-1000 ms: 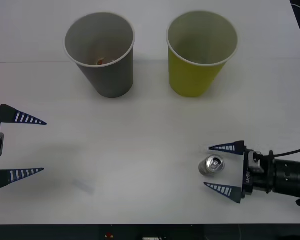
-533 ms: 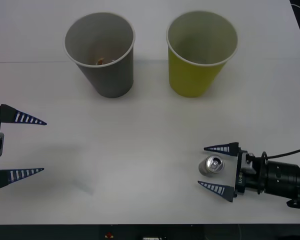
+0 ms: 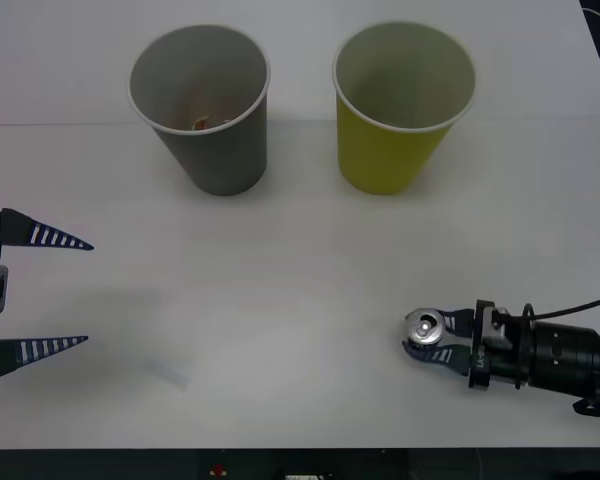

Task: Put the can into the green bin and the plastic bottle into the gray bin

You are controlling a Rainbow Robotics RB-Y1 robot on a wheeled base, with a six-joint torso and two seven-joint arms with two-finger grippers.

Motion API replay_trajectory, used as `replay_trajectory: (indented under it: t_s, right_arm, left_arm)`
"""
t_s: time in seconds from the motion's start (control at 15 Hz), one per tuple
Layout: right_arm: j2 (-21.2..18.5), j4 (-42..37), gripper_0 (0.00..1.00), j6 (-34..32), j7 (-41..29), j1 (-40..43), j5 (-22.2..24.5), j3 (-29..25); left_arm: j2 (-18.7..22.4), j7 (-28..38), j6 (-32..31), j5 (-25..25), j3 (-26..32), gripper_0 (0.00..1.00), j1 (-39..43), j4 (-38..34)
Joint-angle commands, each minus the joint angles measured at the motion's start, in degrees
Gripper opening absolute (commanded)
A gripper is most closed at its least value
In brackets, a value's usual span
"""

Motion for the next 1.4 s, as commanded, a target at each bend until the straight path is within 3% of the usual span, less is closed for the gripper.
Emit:
replay_trajectory:
  t_s: [0.07,0.33,0.53,0.93,1.2,1.4]
  right_arm:
    - [-0.2,-0.1,0.0,-1.1,-0.6,0.0,-0.6,-0.3]
    - [-1.8,-2.4,0.0,-1.9,-2.8,0.1,-0.6,-1.4]
    - [-3.3,-6.5,0.0,-1.7,-9.6,1.1,1.6,-3.1]
    - [-3.5,-28.3,0.0,-0.2,-35.7,10.1,20.3,-18.4]
    - [-3.5,-42.4,0.0,1.7,-55.4,14.9,31.1,-24.1]
    - [-3.4,-48.0,0.0,1.6,-66.3,15.4,35.7,-26.0]
  left_arm:
    - [0.0,0.0,0.0,0.0,0.0,1.0,0.0,0.0]
    - [0.0,0.0,0.0,0.0,0.0,1.0,0.0,0.0]
    - [0.0,0.0,0.0,0.0,0.0,1.0,0.0,0.0]
    - [0.0,0.0,0.0,0.0,0.0,1.0,0.0,0.0]
    - [0.0,0.0,0.0,0.0,0.0,1.0,0.0,0.0]
    - [0.0,0.0,0.0,0.0,0.0,1.0,0.0,0.0]
